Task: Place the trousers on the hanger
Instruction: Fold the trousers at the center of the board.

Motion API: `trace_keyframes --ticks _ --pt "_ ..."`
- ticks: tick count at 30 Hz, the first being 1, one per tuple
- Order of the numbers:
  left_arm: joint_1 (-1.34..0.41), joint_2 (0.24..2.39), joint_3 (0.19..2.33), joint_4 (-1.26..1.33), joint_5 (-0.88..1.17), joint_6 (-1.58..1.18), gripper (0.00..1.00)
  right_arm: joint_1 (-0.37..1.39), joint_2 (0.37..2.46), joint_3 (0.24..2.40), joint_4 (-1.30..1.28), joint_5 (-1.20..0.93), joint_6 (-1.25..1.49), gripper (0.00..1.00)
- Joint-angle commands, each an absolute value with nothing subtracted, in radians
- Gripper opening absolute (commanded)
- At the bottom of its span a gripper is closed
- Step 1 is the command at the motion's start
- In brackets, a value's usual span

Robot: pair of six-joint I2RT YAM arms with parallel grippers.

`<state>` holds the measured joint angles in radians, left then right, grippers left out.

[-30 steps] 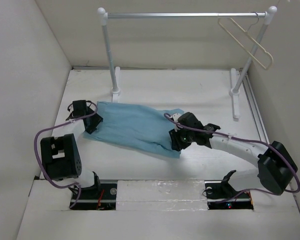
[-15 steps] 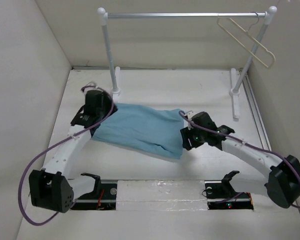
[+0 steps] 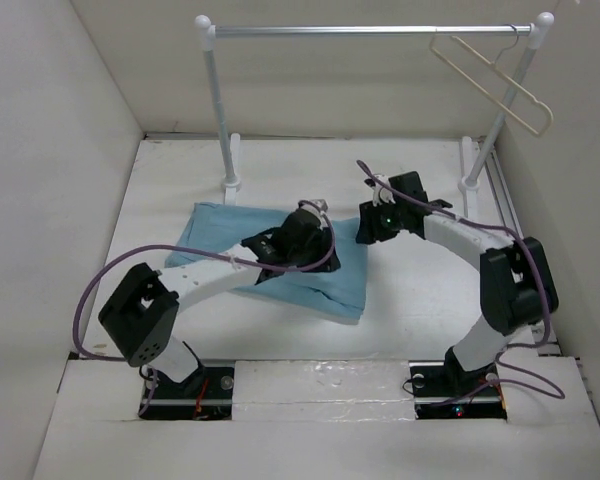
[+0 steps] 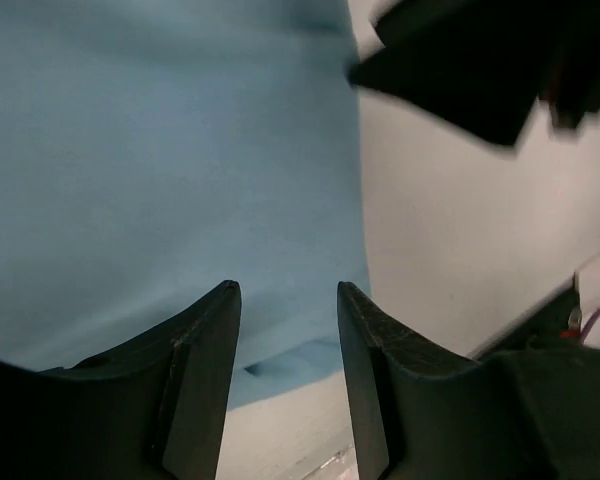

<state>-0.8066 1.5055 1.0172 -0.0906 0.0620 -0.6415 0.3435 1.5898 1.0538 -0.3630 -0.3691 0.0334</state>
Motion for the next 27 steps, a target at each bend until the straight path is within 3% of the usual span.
trace_keyframes --ticks 1,7,8,11,16,18,19,20,23,27 --pt "-0.920 1.523 0.944 0.018 0.167 -0.690 0.39 0.302 1.676 1.126 -0.247 -0.439 0.041 0.48" --pt "-0.968 1.603 0.875 0.002 0.130 -0.721 0.38 0.235 1.827 1.184 -0.172 -0.433 0.094 0.43" --pt "-0.968 1.620 0.867 0.002 0.123 -0.726 0.37 0.235 1.844 1.190 -0.163 -0.434 0.101 0.31" --pt "-0.968 1.673 0.844 -0.029 0.095 -0.748 0.36 0.213 1.897 1.219 -0.144 -0.454 0.112 0.14" --pt "-0.968 1.730 0.790 0.020 0.133 -0.796 0.34 0.213 1.974 1.310 -0.161 -0.459 0.113 0.10" --pt "-0.980 1.727 0.785 0.041 0.159 -0.805 0.34 0.213 1.993 1.341 -0.169 -0.459 0.115 0.12" --pt "-0.980 1.721 0.804 0.035 0.158 -0.808 0.34 0.213 1.999 1.354 -0.187 -0.471 0.117 0.18" --pt "-0.991 1.703 0.819 0.019 0.150 -0.808 0.34 0.213 1.997 1.379 -0.201 -0.480 0.106 0.31" --pt "-1.003 1.626 0.911 -0.046 0.097 -0.773 0.34 0.204 1.924 1.385 -0.268 -0.497 0.049 0.46" --pt "-1.003 1.536 1.046 -0.095 0.026 -0.732 0.34 0.225 1.765 1.356 -0.379 -0.463 -0.032 0.50"
